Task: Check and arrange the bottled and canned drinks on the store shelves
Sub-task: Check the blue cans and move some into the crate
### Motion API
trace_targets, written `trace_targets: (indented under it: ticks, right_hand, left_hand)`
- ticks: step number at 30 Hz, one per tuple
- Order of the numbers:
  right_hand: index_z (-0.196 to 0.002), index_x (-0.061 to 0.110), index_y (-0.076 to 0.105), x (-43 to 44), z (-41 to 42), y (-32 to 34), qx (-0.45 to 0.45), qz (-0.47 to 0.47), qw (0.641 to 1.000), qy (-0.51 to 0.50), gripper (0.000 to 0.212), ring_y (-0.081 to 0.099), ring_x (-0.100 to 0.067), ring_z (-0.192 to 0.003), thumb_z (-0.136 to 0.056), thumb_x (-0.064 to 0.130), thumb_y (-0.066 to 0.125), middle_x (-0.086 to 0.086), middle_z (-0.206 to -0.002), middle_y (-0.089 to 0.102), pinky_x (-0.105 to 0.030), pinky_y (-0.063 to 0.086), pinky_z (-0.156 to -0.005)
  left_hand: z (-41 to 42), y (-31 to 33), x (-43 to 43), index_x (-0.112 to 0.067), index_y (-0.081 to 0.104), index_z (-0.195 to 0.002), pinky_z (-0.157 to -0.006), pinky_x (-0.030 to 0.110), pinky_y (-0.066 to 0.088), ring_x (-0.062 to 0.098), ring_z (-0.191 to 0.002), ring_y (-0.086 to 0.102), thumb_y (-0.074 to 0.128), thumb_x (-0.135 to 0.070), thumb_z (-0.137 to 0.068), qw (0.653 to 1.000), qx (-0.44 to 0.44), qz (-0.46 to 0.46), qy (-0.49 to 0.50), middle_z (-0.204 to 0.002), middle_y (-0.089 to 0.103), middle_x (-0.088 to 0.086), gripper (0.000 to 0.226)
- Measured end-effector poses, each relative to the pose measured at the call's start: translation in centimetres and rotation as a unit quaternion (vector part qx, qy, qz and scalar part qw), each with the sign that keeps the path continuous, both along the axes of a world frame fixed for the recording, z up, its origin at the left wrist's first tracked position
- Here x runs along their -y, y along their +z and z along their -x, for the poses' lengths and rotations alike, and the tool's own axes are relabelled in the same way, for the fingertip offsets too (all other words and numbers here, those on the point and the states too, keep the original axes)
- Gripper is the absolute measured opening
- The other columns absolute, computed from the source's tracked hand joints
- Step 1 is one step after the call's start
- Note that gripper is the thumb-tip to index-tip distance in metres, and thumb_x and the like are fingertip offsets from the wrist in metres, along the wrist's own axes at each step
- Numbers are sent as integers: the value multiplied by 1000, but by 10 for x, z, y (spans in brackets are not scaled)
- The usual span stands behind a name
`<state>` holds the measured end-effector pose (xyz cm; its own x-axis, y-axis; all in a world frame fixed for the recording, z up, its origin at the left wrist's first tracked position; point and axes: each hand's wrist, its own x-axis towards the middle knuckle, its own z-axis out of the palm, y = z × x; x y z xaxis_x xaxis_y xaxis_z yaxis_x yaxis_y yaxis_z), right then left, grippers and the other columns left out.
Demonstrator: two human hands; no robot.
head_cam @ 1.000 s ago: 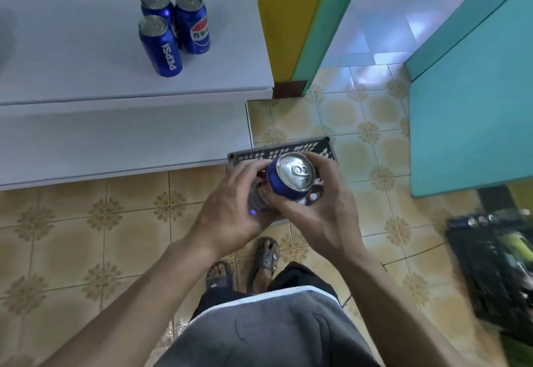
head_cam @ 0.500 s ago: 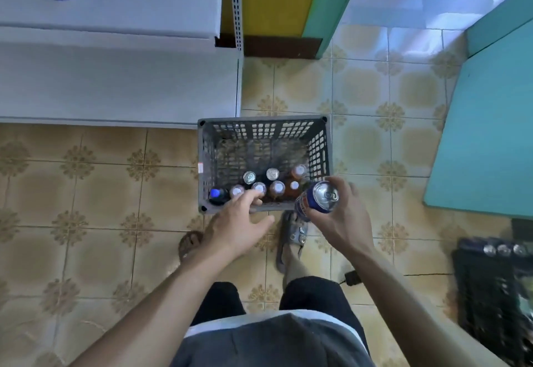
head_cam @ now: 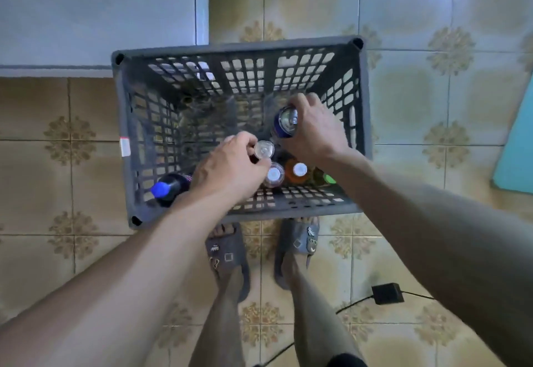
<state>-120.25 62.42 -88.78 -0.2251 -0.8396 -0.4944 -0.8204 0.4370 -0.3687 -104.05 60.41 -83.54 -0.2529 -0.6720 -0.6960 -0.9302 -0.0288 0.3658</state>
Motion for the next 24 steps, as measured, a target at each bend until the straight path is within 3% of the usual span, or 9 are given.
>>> trace_targets:
  ticks: [4, 8, 13, 16, 19, 22, 24]
  right_hand:
    - [-137, 13, 41, 26, -10, -74, -53, -39, 996, 63, 68, 56, -29, -115, -82, 23, 79, -12, -130, 50, -38, 46, -84]
    - [-150, 11, 31, 33, -12, -124, -105, -96, 984, 112, 73, 57, -31, -117, -87, 7, 68, -15, -138, 47, -37, 45, -85]
    - [-135, 11, 53, 30, -11, -148, -124, -141, 975, 122, 42, 61, -23, -103, -94, 9, 62, -10, -123, 64, -32, 44, -74]
    - [-132, 11, 56, 28, -10, -146, -114, -134, 979, 100, 40, 61, -24, -109, -93, 6, 62, -10, -125, 64, -32, 43, -78]
    - [-137, 11, 49, 22, -12, -120, -93, -129, 985, 62, 47, 55, -28, -121, -91, 5, 57, -12, -132, 57, -37, 46, -95]
    - [-136, 12, 48, 9, -10, -69, -42, -122, 992, -13, 47, 55, -29, -119, -91, 9, 60, -11, -129, 57, -44, 48, -102]
    - [-134, 15, 52, 0, -14, -26, 8, -122, 990, -67, 46, 60, -25, -109, -90, 10, 61, -8, -126, 61, -42, 52, -99]
  left_hand:
    - [-2, -48, 9, -30, 51, -133, -97, 38, 47, 17, -113, 58, 60, -45, -93, 999, 8, 7, -43, -122, 60, -11, 43]
    - [-12, -81, 12, -34, 52, -127, -97, 35, 45, 15, -114, 58, 59, -47, -92, 997, 25, -2, -70, -121, 60, -15, 38]
    - [-17, -101, 18, -34, 53, -128, -97, 36, 45, 15, -114, 57, 58, -46, -93, 997, 18, -8, -80, -121, 60, -16, 37]
    - [-18, -99, 13, -34, 54, -129, -98, 40, 47, 15, -112, 58, 58, -46, -93, 996, 13, -28, -78, -120, 60, -15, 38]
    - [-20, -79, 11, -36, 56, -126, -98, 38, 47, 14, -112, 59, 59, -45, -92, 998, 2, -30, -63, -118, 62, -16, 36]
    - [-21, -36, 11, -38, 57, -122, -93, 34, 47, 12, -108, 60, 60, -45, -91, 998, -15, -28, -53, -114, 62, -19, 32]
    - [-26, 1, 9, -40, 58, -120, -93, 35, 48, 13, -107, 61, 62, -46, -90, 998, -28, -30, -44, -112, 63, -19, 31]
